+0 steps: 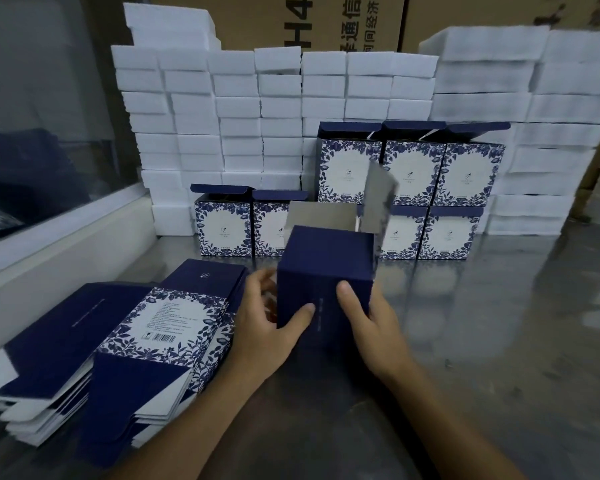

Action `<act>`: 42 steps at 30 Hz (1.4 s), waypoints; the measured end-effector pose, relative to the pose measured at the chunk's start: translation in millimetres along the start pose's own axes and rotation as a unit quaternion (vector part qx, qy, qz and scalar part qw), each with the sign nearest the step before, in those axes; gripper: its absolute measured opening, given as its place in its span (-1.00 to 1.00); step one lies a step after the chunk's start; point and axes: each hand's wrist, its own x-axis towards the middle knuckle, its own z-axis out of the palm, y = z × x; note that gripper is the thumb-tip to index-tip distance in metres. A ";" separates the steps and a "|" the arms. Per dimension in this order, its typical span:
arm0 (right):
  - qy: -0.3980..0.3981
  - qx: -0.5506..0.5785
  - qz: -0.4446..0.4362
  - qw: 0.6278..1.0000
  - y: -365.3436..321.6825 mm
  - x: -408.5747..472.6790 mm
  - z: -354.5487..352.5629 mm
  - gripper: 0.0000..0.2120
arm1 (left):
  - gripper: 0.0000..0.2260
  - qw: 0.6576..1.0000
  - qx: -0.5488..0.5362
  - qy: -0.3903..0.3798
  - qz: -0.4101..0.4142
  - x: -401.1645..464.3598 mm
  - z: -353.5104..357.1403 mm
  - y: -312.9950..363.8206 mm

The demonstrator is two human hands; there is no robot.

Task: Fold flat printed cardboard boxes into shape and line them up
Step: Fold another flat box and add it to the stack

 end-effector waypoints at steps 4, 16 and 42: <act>0.082 0.075 0.027 0.993 2.2 3.4 -2.7 -0.40 | -0.15 0.994 -0.077 -0.058 -0.059 -0.1 -4.4 2.3; 0.206 0.037 0.068 0.976 0.2 11.1 1.4 -0.69 | 0.25 0.964 0.261 0.024 0.046 -7.1 8.1 10.8; 0.145 0.097 0.169 0.970 -10.1 10.7 -13.5 -0.37 | 0.25 0.910 0.391 -0.004 0.138 -6.5 2.5 17.5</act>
